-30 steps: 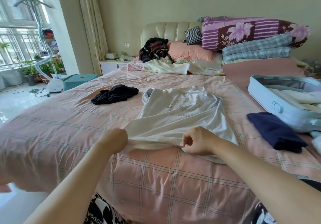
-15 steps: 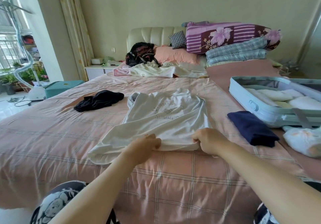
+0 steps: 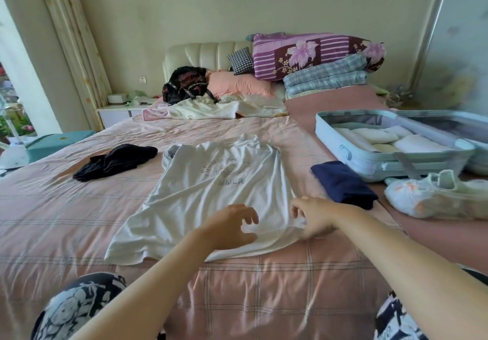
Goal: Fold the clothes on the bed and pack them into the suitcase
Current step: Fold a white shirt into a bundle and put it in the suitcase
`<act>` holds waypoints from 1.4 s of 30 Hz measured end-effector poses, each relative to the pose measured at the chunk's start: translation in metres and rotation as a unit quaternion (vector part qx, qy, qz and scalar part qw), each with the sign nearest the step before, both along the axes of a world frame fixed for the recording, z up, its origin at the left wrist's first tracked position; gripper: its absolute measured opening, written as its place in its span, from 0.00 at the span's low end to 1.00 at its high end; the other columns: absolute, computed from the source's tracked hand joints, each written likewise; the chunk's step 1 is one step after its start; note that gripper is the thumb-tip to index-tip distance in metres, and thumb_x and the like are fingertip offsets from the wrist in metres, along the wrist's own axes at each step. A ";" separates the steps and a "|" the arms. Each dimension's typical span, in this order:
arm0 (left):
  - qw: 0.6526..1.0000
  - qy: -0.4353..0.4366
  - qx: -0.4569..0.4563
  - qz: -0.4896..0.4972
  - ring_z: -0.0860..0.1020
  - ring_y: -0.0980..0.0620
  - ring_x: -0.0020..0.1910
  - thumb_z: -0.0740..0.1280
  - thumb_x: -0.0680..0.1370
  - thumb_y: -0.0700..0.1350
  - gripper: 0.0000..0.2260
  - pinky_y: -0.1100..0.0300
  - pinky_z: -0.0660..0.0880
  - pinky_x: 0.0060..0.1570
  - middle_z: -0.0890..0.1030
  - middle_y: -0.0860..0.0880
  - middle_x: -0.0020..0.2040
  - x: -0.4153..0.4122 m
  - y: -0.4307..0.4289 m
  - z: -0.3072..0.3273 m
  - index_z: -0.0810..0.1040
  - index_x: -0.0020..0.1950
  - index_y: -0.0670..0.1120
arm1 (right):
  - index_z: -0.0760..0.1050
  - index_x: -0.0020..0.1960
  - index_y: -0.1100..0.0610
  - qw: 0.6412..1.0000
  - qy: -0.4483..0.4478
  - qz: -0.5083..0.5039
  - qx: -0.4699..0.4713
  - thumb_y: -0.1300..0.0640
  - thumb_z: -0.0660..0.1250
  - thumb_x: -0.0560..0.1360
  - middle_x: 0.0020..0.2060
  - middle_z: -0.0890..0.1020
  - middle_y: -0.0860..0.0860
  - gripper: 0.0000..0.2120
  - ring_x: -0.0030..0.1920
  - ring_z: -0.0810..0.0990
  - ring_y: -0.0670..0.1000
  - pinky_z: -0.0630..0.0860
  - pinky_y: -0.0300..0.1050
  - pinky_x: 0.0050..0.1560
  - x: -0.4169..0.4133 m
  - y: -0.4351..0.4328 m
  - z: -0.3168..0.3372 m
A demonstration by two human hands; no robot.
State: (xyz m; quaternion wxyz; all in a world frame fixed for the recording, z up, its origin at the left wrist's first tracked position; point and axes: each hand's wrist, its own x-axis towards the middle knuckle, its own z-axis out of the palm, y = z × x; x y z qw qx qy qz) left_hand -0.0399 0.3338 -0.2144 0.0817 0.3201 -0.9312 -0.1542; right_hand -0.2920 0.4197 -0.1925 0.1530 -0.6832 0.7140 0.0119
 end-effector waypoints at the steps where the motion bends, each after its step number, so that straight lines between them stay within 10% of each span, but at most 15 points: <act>1: 1.000 -0.016 0.005 -0.011 0.75 0.59 0.50 0.72 0.73 0.57 0.15 0.59 0.75 0.52 0.76 0.60 0.52 -0.012 0.003 -0.005 0.77 0.58 0.59 | 0.70 0.53 0.46 1.000 0.016 -0.008 0.010 0.50 0.75 0.68 0.51 0.70 0.46 0.18 0.48 0.74 0.49 0.73 0.43 0.45 -0.006 0.002 -0.004; 4: 1.000 -0.001 -0.027 -0.002 0.78 0.56 0.51 0.71 0.75 0.57 0.12 0.57 0.77 0.52 0.79 0.58 0.52 -0.043 0.010 -0.017 0.82 0.57 0.57 | 0.78 0.44 0.47 0.996 -0.053 -0.050 -0.052 0.56 0.68 0.73 0.46 0.79 0.46 0.04 0.48 0.79 0.51 0.76 0.44 0.50 -0.018 0.007 -0.006; 9: 0.979 0.171 0.055 0.092 0.75 0.50 0.36 0.62 0.80 0.44 0.09 0.58 0.69 0.35 0.78 0.52 0.35 -0.062 0.013 -0.014 0.78 0.42 0.48 | 0.84 0.53 0.50 0.954 -0.168 -0.101 -0.228 0.66 0.61 0.78 0.44 0.82 0.43 0.16 0.44 0.78 0.44 0.72 0.38 0.45 -0.031 0.017 0.004; 11: 0.987 0.110 0.105 0.059 0.73 0.51 0.37 0.62 0.80 0.47 0.09 0.58 0.68 0.37 0.76 0.53 0.35 -0.065 0.017 -0.009 0.76 0.40 0.49 | 0.84 0.48 0.53 0.948 -0.168 -0.086 -0.256 0.68 0.61 0.76 0.43 0.81 0.42 0.16 0.45 0.78 0.45 0.73 0.38 0.46 -0.034 0.018 0.005; 15: 0.998 -0.063 -0.001 -0.027 0.73 0.55 0.54 0.66 0.70 0.68 0.23 0.57 0.70 0.55 0.76 0.55 0.54 -0.068 0.020 -0.013 0.77 0.57 0.56 | 0.83 0.41 0.54 0.979 -0.084 0.000 -0.187 0.68 0.64 0.72 0.46 0.79 0.43 0.13 0.46 0.78 0.48 0.75 0.46 0.49 -0.031 0.020 -0.006; 19: 0.994 -0.101 0.052 -0.003 0.77 0.46 0.46 0.64 0.73 0.42 0.04 0.56 0.72 0.44 0.76 0.52 0.42 -0.079 0.023 -0.001 0.77 0.42 0.50 | 0.83 0.50 0.52 0.994 0.071 0.012 -0.079 0.67 0.61 0.73 0.49 0.81 0.50 0.16 0.46 0.77 0.54 0.71 0.44 0.40 -0.024 0.025 -0.004; 26: 0.875 -0.268 0.399 -0.049 0.81 0.49 0.52 0.68 0.80 0.42 0.16 0.54 0.75 0.62 0.82 0.46 0.55 -0.089 0.022 0.036 0.77 0.68 0.43 | 0.83 0.48 0.57 0.956 -0.203 -0.070 0.200 0.57 0.64 0.75 0.36 0.85 0.48 0.09 0.23 0.67 0.51 0.63 0.42 0.28 -0.021 0.020 0.021; 33: 0.976 -0.033 0.214 0.038 0.83 0.54 0.41 0.63 0.80 0.41 0.09 0.66 0.74 0.35 0.84 0.52 0.45 -0.107 -0.054 0.066 0.82 0.56 0.46 | 0.81 0.46 0.47 0.969 -0.203 -0.112 -0.083 0.57 0.59 0.78 0.41 0.86 0.46 0.13 0.29 0.78 0.46 0.75 0.42 0.32 -0.040 -0.049 0.037; 38: 0.988 0.020 0.105 0.116 0.81 0.52 0.42 0.63 0.78 0.41 0.10 0.62 0.75 0.40 0.82 0.51 0.50 -0.124 -0.132 0.066 0.80 0.50 0.55 | 0.82 0.51 0.47 0.963 -0.166 -0.140 -0.159 0.56 0.59 0.77 0.53 0.83 0.45 0.13 0.53 0.80 0.49 0.77 0.46 0.54 -0.060 -0.124 0.039; 42: 0.989 0.036 0.056 0.134 0.77 0.54 0.36 0.57 0.81 0.43 0.14 0.61 0.72 0.36 0.80 0.50 0.53 -0.143 -0.185 0.060 0.77 0.61 0.53 | 0.80 0.57 0.49 0.959 -0.154 -0.174 -0.164 0.54 0.60 0.77 0.54 0.81 0.46 0.13 0.53 0.79 0.52 0.77 0.48 0.54 -0.079 -0.186 0.033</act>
